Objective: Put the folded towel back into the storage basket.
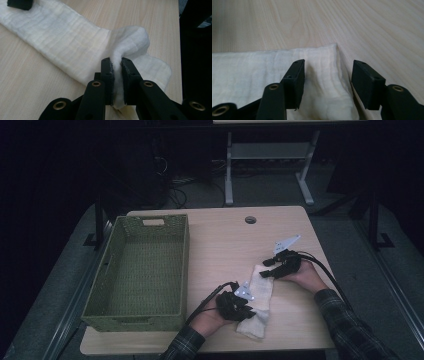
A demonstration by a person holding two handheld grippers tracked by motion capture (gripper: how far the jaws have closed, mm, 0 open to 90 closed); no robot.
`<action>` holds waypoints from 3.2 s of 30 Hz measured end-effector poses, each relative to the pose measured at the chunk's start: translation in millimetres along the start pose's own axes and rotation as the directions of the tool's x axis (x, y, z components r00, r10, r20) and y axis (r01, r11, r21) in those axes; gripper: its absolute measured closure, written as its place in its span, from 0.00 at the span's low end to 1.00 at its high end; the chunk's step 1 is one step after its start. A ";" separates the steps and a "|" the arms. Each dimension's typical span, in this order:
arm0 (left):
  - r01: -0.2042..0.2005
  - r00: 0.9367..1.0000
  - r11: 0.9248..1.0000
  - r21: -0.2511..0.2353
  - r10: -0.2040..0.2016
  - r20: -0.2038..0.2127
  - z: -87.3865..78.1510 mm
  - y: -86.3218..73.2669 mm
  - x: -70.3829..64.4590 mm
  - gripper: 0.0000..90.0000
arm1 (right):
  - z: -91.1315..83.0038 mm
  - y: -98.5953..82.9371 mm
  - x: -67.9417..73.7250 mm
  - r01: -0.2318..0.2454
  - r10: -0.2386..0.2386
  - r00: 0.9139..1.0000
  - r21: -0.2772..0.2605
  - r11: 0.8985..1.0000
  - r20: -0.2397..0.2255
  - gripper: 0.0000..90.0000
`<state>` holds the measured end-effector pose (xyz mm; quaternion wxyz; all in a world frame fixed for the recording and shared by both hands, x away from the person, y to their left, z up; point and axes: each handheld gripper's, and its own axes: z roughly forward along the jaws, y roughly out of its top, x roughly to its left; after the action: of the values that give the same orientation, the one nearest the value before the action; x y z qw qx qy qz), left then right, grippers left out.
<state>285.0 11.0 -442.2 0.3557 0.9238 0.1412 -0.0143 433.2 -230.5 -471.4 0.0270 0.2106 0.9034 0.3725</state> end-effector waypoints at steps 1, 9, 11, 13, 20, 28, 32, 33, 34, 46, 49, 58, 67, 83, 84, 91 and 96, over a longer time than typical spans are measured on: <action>-0.001 1.000 1.000 0.001 0.001 0.000 0.2 0.1 -0.1 0.90 | -0.3 -0.4 1.8 -0.012 0.012 1.000 -0.009 1.000 -0.007 0.53; -0.004 1.000 1.000 0.003 0.004 -0.001 0.0 0.7 0.8 0.90 | -1.8 -1.4 4.0 0.024 -0.024 1.000 0.004 1.000 -0.016 0.72; -0.003 1.000 1.000 0.002 0.003 -0.004 0.0 1.3 0.5 0.90 | -1.7 -1.1 5.8 0.010 -0.010 0.999 0.004 1.000 -0.031 0.79; -0.004 1.000 1.000 0.004 0.004 -0.003 0.4 1.6 0.7 0.90 | -1.6 -1.2 7.1 0.005 -0.005 0.999 0.004 1.000 -0.048 0.85; 0.002 1.000 1.000 0.009 -0.002 -0.002 1.8 2.5 1.5 0.90 | -1.8 -0.8 8.4 0.026 -0.025 0.999 0.012 1.000 -0.040 0.93; 0.019 1.000 0.999 -0.033 -0.020 -0.016 -7.0 7.3 4.1 0.90 | -7.2 9.7 12.3 0.045 -0.045 0.999 0.010 0.999 -0.022 0.93; 0.021 0.999 0.997 -0.068 -0.024 -0.037 -18.7 13.6 6.4 0.91 | -12.7 20.6 16.8 0.051 -0.051 0.998 0.000 0.999 -0.028 0.93; 0.019 0.999 0.997 -0.068 -0.022 -0.045 -22.4 15.8 7.2 0.91 | -13.7 23.1 16.9 0.069 -0.069 0.997 -0.001 0.998 -0.022 0.93; 0.020 0.998 0.997 -0.074 -0.024 -0.051 -23.4 16.6 7.5 0.91 | -15.0 26.7 17.3 0.074 -0.074 0.997 -0.004 0.997 -0.023 0.93; 0.035 0.991 0.992 -0.125 -0.050 -0.126 -57.4 32.9 11.2 0.91 | -31.4 62.4 17.8 0.105 -0.106 0.994 -0.030 0.994 -0.030 0.93; 0.035 0.988 0.991 -0.131 -0.055 -0.147 -68.2 37.4 10.7 0.91 | -34.2 72.1 18.9 0.122 -0.123 0.992 -0.041 0.992 -0.027 0.93; 0.038 0.981 0.989 -0.140 -0.063 -0.183 -101.2 42.8 17.0 0.91 | -39.3 105.9 22.1 0.157 -0.159 0.987 -0.060 0.986 -0.032 0.93; 0.055 0.974 0.983 -0.173 -0.091 -0.210 -137.5 40.7 28.3 0.91 | -37.8 144.0 21.1 0.175 -0.178 0.984 -0.077 0.982 -0.028 0.93; 0.082 0.955 0.975 -0.204 -0.135 -0.263 -203.5 10.7 44.7 0.91 | -10.6 222.6 33.4 0.234 -0.239 0.970 -0.093 0.968 -0.041 0.93; 0.080 0.954 0.975 -0.208 -0.135 -0.267 -207.6 7.6 45.4 0.91 | -7.5 226.6 34.6 0.240 -0.245 0.968 -0.093 0.966 -0.044 0.93; 0.101 0.943 0.969 -0.225 -0.165 -0.289 -233.4 -15.6 47.9 0.91 | 12.9 251.2 45.2 0.253 -0.261 0.963 -0.112 0.961 -0.069 0.93; 0.122 0.934 0.963 -0.240 -0.193 -0.301 -248.3 -32.6 48.6 0.91 | 26.6 270.0 54.5 0.271 -0.281 0.957 -0.118 0.955 -0.079 0.93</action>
<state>304.4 210.4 -284.3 0.4243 0.8549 0.2720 0.1232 486.4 -19.9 -299.9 0.0468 0.0628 0.9033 0.4219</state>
